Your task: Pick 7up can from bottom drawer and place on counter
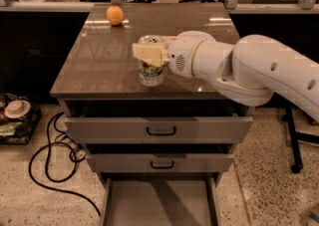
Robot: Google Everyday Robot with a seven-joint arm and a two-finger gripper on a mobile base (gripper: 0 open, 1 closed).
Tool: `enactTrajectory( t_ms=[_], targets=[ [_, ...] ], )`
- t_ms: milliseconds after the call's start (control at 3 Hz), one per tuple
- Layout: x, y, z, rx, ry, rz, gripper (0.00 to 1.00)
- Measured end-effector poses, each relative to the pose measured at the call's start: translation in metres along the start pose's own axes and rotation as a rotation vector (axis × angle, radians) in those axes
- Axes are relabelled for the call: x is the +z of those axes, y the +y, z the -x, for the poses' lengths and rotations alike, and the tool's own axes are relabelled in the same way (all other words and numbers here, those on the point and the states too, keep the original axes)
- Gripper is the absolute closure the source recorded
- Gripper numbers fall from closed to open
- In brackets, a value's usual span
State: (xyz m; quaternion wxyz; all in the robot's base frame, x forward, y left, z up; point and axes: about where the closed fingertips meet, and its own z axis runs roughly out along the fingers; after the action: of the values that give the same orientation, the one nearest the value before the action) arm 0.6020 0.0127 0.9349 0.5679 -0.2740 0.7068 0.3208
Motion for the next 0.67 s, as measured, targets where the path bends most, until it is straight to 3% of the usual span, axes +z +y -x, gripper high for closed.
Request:
enactTrajectory(
  t_ms=[667],
  targets=[
    [0.085,0.024,-0.007,-0.022,0.010,0.212,1.00]
  ],
)
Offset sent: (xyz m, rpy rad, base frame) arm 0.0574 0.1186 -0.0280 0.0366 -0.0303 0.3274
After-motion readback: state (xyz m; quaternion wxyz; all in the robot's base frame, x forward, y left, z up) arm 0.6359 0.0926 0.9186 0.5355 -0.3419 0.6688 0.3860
